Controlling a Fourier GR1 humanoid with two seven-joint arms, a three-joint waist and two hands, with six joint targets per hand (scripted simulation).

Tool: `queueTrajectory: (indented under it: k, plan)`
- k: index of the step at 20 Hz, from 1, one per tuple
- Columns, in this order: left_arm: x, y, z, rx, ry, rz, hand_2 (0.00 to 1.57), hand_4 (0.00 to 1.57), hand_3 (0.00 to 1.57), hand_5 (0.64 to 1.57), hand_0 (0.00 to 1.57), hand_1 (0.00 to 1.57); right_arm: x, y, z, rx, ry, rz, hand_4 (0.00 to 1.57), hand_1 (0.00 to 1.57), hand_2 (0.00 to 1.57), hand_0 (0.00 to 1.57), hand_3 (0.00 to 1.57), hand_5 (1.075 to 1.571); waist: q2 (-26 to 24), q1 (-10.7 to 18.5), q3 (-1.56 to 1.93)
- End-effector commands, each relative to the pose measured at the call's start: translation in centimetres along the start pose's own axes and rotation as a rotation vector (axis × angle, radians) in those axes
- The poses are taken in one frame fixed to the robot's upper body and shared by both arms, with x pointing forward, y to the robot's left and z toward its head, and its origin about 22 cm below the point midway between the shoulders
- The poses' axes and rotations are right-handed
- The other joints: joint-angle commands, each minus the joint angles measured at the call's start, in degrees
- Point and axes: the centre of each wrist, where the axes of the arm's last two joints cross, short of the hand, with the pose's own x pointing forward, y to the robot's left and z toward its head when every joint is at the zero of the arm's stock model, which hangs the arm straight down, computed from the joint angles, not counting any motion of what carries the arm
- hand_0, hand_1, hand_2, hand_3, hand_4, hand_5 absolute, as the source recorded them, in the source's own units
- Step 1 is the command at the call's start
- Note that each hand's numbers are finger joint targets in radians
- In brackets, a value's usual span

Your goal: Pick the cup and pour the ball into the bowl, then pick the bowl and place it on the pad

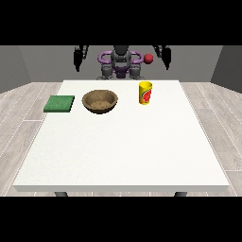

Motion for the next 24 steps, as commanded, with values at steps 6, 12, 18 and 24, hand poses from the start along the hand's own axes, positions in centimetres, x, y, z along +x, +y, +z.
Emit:
queueTrajectory:
  k: [6, 12, 18, 24]
  plan:
    - [3.0, 1.2, -0.1, 0.001, 0.000, -0.029, 0.00, 0.66, 0.00, 1.566, 0.00, 0.00, 2.8, -1.1, -0.3, -0.002, 0.006, 0.010, 0.87, 0.00, 0.00, 0.00, 0.00, 1.533, -15.16, 0.29, 0.17]
    - [5.3, -2.6, 2.4, -0.016, 0.259, 0.232, 0.00, 0.64, 0.00, 1.564, 0.00, 0.00, 4.4, -0.2, 2.4, -0.039, 0.300, -0.187, 0.86, 0.00, 0.00, 0.00, 0.00, 1.532, -22.91, -1.78, 0.12]
    - [8.1, -5.4, 1.7, -0.009, 0.069, 0.175, 0.00, 0.56, 0.00, 1.555, 0.00, 0.00, 9.6, -2.8, 1.2, -0.058, 0.100, -0.213, 0.76, 0.00, 0.00, 0.00, 0.00, 1.548, -10.68, -2.64, 0.14]
    - [7.6, -5.8, -1.0, -0.031, -0.151, 0.150, 0.00, 0.58, 0.00, 1.544, 0.00, 0.00, 7.6, -0.8, -0.7, -0.044, -0.093, -0.207, 0.73, 0.00, 0.00, 0.00, 0.00, 1.550, 3.52, -2.33, 0.14]
